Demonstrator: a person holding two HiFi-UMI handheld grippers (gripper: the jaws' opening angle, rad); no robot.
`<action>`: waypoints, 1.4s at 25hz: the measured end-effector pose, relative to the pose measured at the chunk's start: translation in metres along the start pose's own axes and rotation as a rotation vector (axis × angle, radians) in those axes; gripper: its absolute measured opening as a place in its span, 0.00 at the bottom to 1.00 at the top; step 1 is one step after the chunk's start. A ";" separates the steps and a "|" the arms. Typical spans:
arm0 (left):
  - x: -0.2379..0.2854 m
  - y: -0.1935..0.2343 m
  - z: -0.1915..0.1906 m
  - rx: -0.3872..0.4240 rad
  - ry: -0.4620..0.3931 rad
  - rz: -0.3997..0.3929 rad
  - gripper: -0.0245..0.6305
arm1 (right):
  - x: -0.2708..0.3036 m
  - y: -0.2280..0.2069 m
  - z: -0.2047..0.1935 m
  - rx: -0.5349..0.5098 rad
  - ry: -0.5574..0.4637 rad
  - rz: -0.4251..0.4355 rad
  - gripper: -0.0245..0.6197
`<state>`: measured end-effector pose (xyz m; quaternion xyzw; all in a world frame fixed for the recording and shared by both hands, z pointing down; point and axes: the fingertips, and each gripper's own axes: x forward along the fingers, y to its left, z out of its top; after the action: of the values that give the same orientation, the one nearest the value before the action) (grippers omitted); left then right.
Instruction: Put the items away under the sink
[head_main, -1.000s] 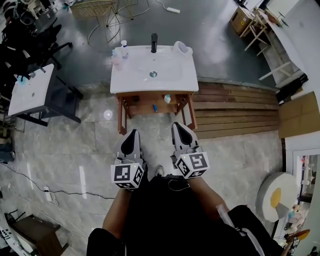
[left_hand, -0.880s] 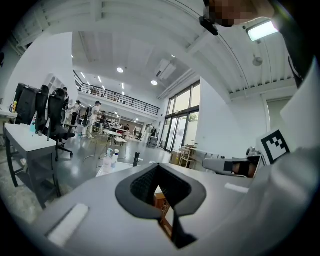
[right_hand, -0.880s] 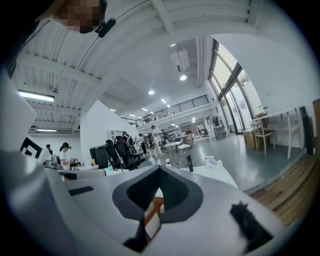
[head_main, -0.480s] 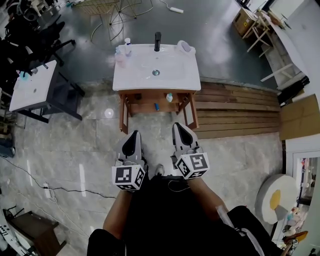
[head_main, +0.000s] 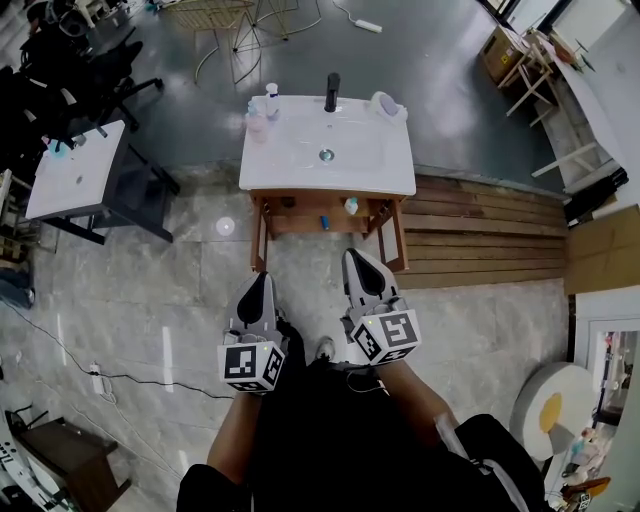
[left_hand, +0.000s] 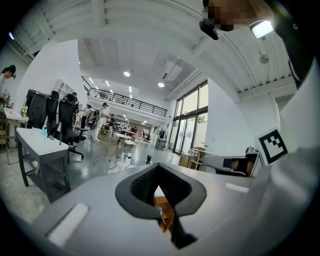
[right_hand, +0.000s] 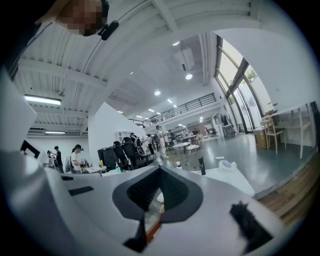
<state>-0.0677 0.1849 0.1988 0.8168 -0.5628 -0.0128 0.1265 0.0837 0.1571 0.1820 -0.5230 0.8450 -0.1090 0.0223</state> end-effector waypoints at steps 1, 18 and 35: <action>0.003 0.008 0.003 -0.002 -0.003 0.006 0.05 | 0.009 0.003 0.004 -0.005 -0.005 0.006 0.06; 0.080 0.149 0.111 -0.009 -0.143 -0.007 0.05 | 0.200 0.065 0.138 -0.124 -0.203 0.105 0.06; 0.149 0.199 0.147 0.021 -0.177 0.015 0.05 | 0.305 0.053 0.090 -0.063 -0.144 0.102 0.06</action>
<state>-0.2196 -0.0478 0.1185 0.8096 -0.5779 -0.0779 0.0678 -0.0868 -0.1058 0.1062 -0.4864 0.8697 -0.0432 0.0719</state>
